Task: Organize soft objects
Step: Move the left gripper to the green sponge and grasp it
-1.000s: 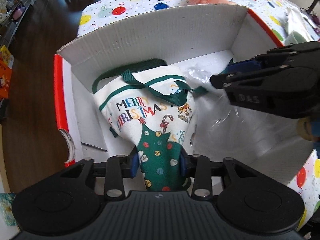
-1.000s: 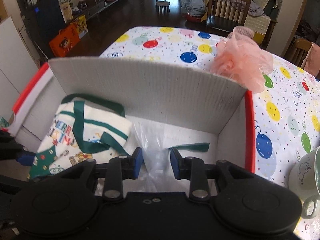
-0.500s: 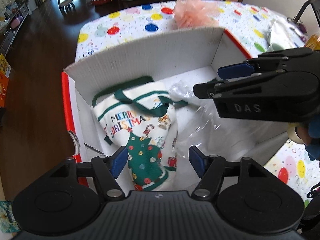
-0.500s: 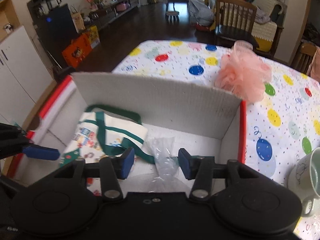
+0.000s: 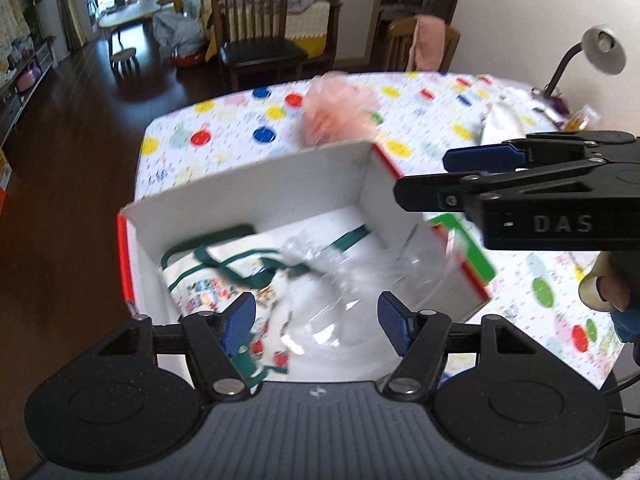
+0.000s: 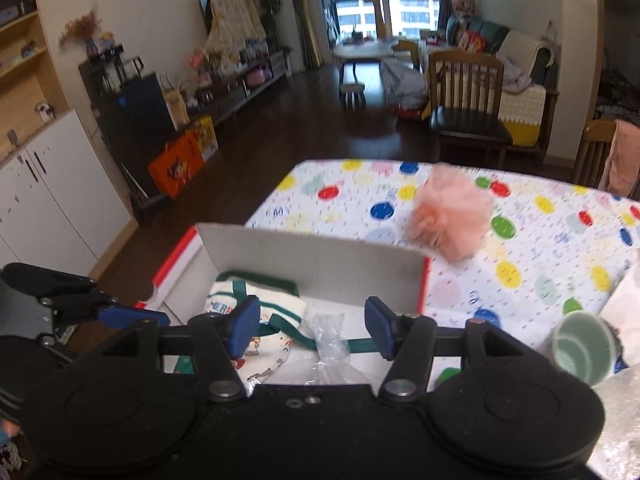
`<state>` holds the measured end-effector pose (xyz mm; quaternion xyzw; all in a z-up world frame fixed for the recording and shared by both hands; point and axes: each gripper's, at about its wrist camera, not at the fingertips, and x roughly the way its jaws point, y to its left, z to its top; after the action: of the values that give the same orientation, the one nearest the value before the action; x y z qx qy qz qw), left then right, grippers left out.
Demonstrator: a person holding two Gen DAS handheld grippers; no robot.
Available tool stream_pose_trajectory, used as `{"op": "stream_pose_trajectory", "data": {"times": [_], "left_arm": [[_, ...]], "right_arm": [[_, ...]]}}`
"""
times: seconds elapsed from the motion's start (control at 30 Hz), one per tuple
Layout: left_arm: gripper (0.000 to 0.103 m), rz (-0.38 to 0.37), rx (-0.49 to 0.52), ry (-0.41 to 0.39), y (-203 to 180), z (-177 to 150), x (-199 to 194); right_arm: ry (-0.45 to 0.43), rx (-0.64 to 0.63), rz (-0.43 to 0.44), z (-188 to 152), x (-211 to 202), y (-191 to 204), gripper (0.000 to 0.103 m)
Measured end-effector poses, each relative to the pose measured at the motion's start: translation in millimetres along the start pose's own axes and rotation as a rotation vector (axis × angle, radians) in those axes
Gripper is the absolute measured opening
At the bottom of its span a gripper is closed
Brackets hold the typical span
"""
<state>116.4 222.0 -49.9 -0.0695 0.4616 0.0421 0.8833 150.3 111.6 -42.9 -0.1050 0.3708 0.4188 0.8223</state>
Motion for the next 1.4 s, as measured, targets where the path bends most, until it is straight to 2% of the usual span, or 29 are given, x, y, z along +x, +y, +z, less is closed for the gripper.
{"op": "stream_pose_trajectory", "data": {"times": [0.3, 0.33, 0.37, 0.43, 0.53, 0.93, 1.17, 1.4], "left_arm": [[0.067, -0.04, 0.0, -0.061, -41.9, 7.3, -20.2], [0.067, -0.044, 0.001, -0.067, -46.9, 7.3, -21.6], [0.072, -0.048, 0.001, -0.071, -51.9, 8.4, -22.2], [0.078, -0.056, -0.001, -0.085, -60.9, 9.0, -23.5], [0.078, -0.059, 0.008, -0.101, -77.3, 11.6, -23.8], [0.082, -0.051, -0.016, -0.157, -144.7, 16.7, -2.5], [0.083, -0.067, -0.04, -0.166, -188.0, 15.2, 23.7], [0.083, -0.012, -0.069, -0.142, -215.1, 11.5, 59.2]], "right_arm": [[-0.1, 0.013, -0.019, -8.4, -62.0, -29.7, 0.067], [-0.106, 0.016, -0.023, -10.7, -67.8, -34.1, 0.069], [-0.111, 0.019, -0.03, -12.9, -72.9, -39.0, 0.07], [-0.122, 0.027, -0.04, -18.7, -83.5, -48.9, 0.074], [-0.143, 0.044, -0.059, -27.8, -98.4, -67.7, 0.082], [-0.215, 0.109, -0.119, -66.5, -142.8, -149.8, 0.103], [-0.229, 0.07, -0.155, -90.0, -154.9, -186.6, 0.103], [-0.193, 0.088, -0.161, -108.4, -151.9, -224.6, 0.103]]}}
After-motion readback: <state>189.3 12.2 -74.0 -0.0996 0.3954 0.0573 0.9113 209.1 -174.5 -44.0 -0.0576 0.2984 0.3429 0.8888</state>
